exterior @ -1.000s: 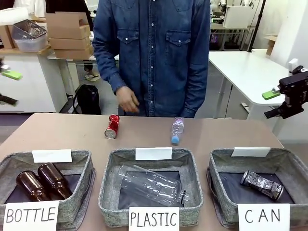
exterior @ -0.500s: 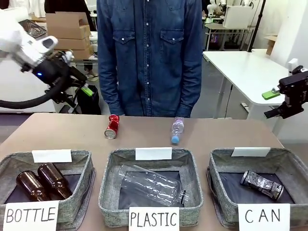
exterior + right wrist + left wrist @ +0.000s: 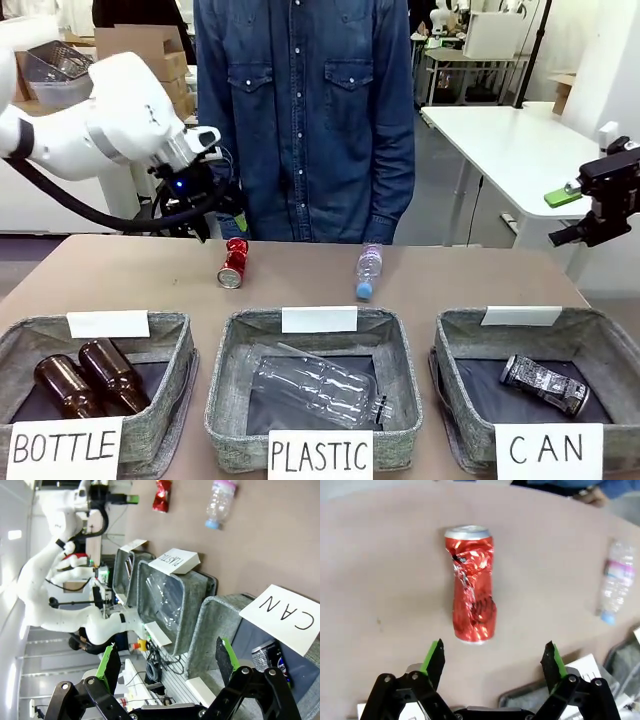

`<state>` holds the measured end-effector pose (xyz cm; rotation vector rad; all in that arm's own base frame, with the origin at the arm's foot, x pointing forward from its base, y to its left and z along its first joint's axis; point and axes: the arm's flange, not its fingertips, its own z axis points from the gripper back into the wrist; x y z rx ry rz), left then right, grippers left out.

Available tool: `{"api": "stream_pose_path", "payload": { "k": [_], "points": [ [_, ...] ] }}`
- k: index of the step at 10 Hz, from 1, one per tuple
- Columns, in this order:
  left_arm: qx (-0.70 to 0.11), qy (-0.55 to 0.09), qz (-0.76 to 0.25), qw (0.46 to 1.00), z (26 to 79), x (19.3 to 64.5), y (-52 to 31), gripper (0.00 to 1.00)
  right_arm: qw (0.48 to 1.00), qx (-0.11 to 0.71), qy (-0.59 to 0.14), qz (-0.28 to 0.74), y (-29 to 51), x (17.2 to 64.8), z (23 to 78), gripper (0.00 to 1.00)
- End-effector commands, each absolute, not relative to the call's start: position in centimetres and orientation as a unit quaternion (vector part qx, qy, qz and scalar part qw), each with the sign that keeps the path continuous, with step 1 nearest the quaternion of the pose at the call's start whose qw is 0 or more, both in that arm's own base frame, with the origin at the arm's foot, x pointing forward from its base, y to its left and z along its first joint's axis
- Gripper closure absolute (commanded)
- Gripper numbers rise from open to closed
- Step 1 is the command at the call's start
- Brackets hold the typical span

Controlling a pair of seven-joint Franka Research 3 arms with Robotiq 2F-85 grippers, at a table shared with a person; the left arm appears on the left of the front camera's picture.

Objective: Sort the can waste into the basket.
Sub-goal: Pick up the can waste from the table and place it in the right Fabric basket.

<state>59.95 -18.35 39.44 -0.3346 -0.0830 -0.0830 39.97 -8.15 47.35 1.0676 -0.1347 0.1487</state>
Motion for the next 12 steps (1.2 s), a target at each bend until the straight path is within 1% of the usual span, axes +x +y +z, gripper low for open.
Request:
{"api": "stream_pose_path", "payload": {
  "k": [1,4,6,8,11,12],
  "points": [
    [-0.131,-0.032,-0.026,0.99,38.5,60.2,-19.6,0.0,0.854,0.509,-0.068,0.08,-8.3,39.9,47.5,0.0],
    [-0.135,-0.062,-0.036,0.988,35.3,59.1,-20.7,0.0,0.854,0.509,-0.068,0.08,-8.3,39.9,47.5,0.0],
    [-0.096,-0.08,-0.04,0.991,33.4,59.3,-20.6,0.0,0.854,0.509,-0.068,0.08,-8.3,39.9,47.5,0.0],
    [-0.08,-0.094,-0.054,0.991,32.1,59.3,-20.4,0.0,0.854,0.509,-0.068,0.08,-8.3,39.9,47.5,0.0],
    [-0.082,-0.098,-0.088,0.988,31.0,58.6,-21.2,0.0,0.854,0.509,-0.068,0.08,-8.3,39.9,47.5,0.0],
    [-0.081,-0.099,-0.097,0.987,30.9,58.5,-21.4,0.24,0.854,0.509,-0.068,0.08,-8.3,39.9,47.5,0.0]
  ]
}}
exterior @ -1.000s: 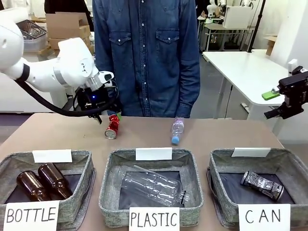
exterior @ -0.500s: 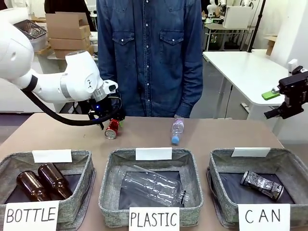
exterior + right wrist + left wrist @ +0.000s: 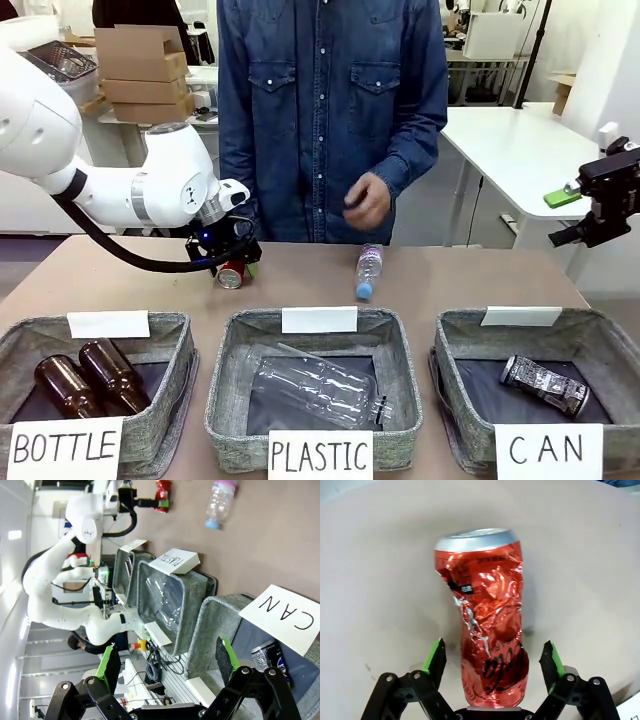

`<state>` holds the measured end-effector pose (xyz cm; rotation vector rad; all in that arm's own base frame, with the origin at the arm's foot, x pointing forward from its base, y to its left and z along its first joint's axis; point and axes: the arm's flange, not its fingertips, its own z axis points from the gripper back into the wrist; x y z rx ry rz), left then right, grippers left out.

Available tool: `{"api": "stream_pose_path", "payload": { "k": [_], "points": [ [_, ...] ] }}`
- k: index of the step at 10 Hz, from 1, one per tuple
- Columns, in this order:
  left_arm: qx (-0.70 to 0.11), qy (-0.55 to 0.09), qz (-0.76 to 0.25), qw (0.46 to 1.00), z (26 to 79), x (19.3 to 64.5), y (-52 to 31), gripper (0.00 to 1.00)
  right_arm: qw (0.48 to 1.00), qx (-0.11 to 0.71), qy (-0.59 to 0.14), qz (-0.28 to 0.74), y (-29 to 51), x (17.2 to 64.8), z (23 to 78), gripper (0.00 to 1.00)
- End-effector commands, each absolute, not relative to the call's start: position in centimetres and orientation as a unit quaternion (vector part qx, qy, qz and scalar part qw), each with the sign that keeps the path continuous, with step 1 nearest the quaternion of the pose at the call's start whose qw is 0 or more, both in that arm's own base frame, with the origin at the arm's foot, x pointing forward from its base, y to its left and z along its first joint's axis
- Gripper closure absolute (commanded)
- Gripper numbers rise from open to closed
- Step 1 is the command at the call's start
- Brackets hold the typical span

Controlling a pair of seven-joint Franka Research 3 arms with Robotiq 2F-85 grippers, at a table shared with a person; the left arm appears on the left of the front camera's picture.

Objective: Sort the can waste into the basket.
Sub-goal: Pick up the can waste from the table and place it in the right Fabric basket.

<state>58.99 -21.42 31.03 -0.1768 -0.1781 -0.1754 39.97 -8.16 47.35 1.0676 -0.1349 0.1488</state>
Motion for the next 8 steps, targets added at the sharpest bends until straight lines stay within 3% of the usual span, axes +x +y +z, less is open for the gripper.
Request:
{"api": "stream_pose_path", "payload": {
  "k": [1,3,5,6,8],
  "points": [
    [-0.077,-0.095,-0.097,0.988,30.88,58.43,-21.45,0.6,0.854,0.509,-0.068,0.08,-8.34,39.92,47.53,0.0],
    [-0.08,-0.089,-0.098,0.988,30.82,58.53,-21.47,1.0,0.854,0.509,-0.068,0.08,-8.34,39.92,47.53,0.0],
    [-0.074,-0.09,-0.099,0.988,30.87,58.51,-21.43,1.0,0.854,0.509,-0.068,0.08,-8.34,39.92,47.53,0.0],
    [-0.076,-0.088,-0.097,0.988,30.96,58.46,-21.33,0.95,0.854,0.509,-0.068,0.08,-8.34,39.92,47.53,0.0],
    [-0.075,-0.087,-0.098,0.989,31.71,58.04,-20.74,1.0,0.854,0.509,-0.068,0.08,-8.34,39.92,47.53,0.0]
  ]
}}
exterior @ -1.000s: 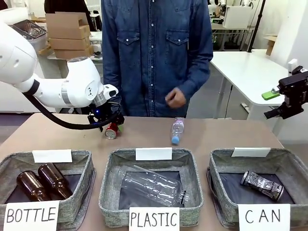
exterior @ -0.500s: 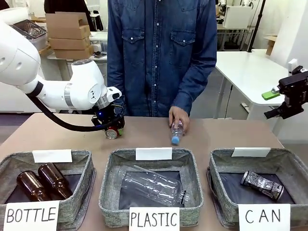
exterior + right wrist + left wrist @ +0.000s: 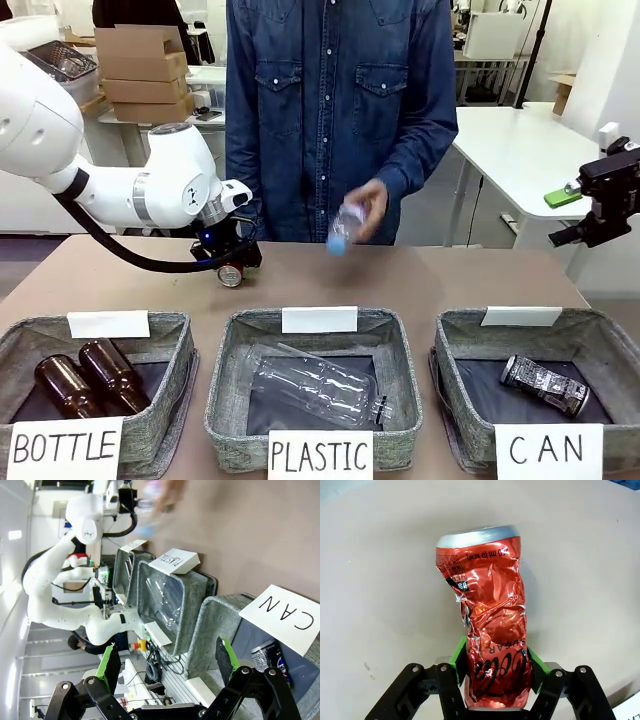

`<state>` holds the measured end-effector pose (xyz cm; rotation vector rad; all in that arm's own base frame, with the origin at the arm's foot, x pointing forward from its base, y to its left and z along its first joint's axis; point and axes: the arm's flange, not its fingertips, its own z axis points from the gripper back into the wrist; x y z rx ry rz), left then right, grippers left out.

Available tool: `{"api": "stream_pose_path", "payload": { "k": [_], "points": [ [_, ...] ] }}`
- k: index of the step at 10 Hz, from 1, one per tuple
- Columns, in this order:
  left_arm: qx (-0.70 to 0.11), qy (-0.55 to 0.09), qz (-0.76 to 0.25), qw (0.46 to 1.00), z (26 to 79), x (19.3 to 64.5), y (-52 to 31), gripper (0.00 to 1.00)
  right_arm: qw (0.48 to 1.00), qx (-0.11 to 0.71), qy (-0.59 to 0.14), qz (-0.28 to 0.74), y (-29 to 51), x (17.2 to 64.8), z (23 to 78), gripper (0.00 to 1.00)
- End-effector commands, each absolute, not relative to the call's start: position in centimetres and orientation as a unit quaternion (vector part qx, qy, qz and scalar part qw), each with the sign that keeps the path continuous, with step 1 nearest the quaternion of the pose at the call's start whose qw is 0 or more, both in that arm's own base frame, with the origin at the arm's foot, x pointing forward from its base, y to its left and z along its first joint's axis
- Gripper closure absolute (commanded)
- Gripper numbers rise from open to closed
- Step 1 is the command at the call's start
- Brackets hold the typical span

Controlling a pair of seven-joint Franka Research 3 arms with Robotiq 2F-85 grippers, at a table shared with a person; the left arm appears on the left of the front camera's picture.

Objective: Sort the can waste into the basket.
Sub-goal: Pick up the can waste from the table and place it in the right Fabric basket.

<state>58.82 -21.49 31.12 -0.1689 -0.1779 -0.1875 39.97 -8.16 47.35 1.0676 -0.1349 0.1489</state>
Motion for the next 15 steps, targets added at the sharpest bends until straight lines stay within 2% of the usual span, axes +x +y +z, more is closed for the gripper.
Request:
{"api": "stream_pose_path", "payload": {
  "k": [1,3,4,6,9,10,13,15],
  "points": [
    [-0.063,-0.086,-0.109,0.988,32.6,57.7,-20.1,1.0,0.854,0.509,-0.068,0.08,-8.3,39.9,47.5,0.0],
    [-0.09,-0.114,-0.14,0.979,37.2,54.7,-16.8,1.0,0.854,0.509,-0.068,0.08,-8.3,39.9,47.5,0.0],
    [-0.104,-0.103,-0.178,0.973,40.5,52.0,-13.9,1.0,0.854,0.509,-0.068,0.08,-8.3,39.9,47.5,0.0],
    [-0.11,-0.108,-0.236,0.96,46.6,45.2,-7.2,1.0,0.854,0.509,-0.068,0.08,-8.3,39.9,47.5,0.0],
    [-0.211,-0.138,-0.308,0.917,53.2,34.3,0.6,1.0,0.854,0.509,-0.068,0.08,-8.3,39.9,47.5,0.0],
    [-0.243,-0.155,-0.33,0.899,53.9,32.6,1.6,1.0,0.854,0.509,-0.068,0.08,-8.3,39.9,47.5,0.0],
    [-0.35,-0.169,-0.426,0.817,54.3,32.0,0.1,1.0,0.854,0.509,-0.068,0.08,-8.3,39.9,47.5,0.0],
    [-0.358,-0.178,-0.446,0.801,54.8,32.0,-0.1,1.0,0.854,0.509,-0.068,0.08,-8.3,39.9,47.5,0.0]
  ]
}}
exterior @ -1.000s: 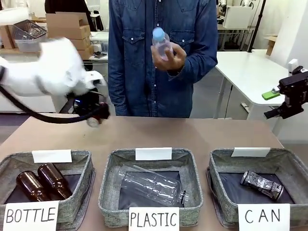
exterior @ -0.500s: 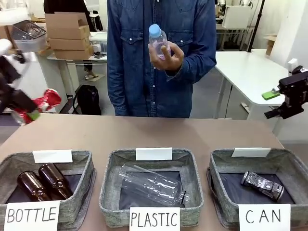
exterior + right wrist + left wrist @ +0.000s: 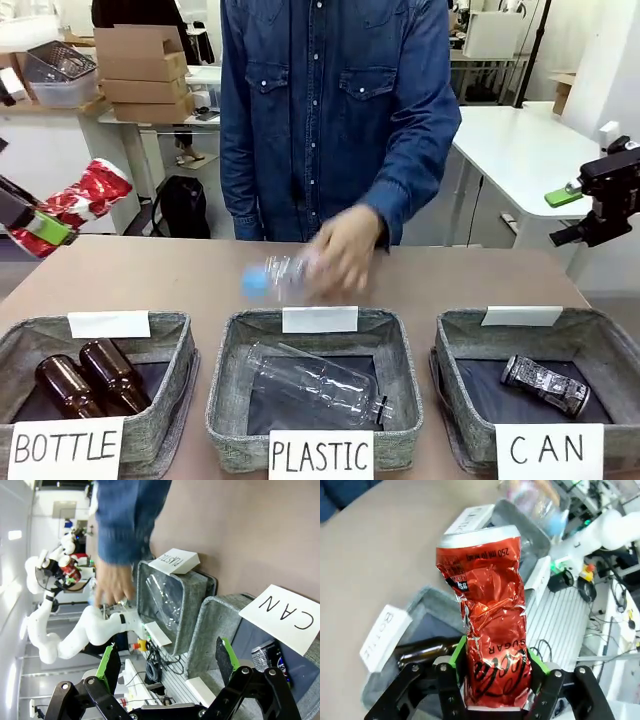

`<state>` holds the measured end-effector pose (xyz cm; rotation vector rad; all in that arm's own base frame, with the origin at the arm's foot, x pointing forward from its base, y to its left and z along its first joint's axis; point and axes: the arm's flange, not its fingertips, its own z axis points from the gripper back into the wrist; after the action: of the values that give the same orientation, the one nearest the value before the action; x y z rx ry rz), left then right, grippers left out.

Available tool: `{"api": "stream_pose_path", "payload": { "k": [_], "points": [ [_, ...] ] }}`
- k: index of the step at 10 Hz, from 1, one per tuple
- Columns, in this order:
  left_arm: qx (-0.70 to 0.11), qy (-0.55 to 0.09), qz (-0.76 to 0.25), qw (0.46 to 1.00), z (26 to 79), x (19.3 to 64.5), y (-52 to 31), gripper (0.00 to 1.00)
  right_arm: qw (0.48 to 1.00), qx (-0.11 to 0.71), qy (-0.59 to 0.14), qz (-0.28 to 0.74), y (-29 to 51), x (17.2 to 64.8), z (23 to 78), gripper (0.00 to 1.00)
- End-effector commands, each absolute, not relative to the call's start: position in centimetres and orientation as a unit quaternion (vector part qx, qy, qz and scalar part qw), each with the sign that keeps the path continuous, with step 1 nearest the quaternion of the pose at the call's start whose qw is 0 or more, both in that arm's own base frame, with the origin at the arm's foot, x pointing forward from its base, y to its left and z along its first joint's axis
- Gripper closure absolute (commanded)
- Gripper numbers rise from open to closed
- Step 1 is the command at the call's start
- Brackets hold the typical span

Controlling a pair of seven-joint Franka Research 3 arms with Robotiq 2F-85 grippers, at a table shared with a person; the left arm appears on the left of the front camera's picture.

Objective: Sort the can waste into the basket.
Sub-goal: Pick up the can waste from the table and place it in the right Fabric basket.

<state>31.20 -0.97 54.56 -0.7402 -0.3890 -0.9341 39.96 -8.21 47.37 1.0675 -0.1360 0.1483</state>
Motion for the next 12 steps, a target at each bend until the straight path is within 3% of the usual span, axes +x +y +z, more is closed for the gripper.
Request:
{"api": "stream_pose_path", "payload": {
  "k": [1,4,6,9,12],
  "points": [
    [-0.365,-0.18,-0.43,0.806,54.9,31.8,1.4,1.0,0.854,0.509,-0.068,0.08,-8.3,39.9,47.5,0.0],
    [-0.426,-0.222,-0.453,0.751,55.4,26.8,7.0,1.0,0.854,0.509,-0.068,0.08,-8.3,39.9,47.5,0.0],
    [-0.434,-0.243,-0.423,0.757,54.6,25.0,8.7,1.0,0.854,0.509,-0.068,0.08,-8.3,39.9,47.5,0.0],
    [-0.466,-0.204,-0.453,0.732,55.5,27.8,5.3,1.0,0.854,0.509,-0.068,0.08,-8.3,39.9,47.5,0.0],
    [-0.465,-0.117,-0.521,0.706,57.8,32.0,-4.3,1.0,0.854,0.509,-0.068,0.08,-8.3,39.9,47.5,0.0]
  ]
}}
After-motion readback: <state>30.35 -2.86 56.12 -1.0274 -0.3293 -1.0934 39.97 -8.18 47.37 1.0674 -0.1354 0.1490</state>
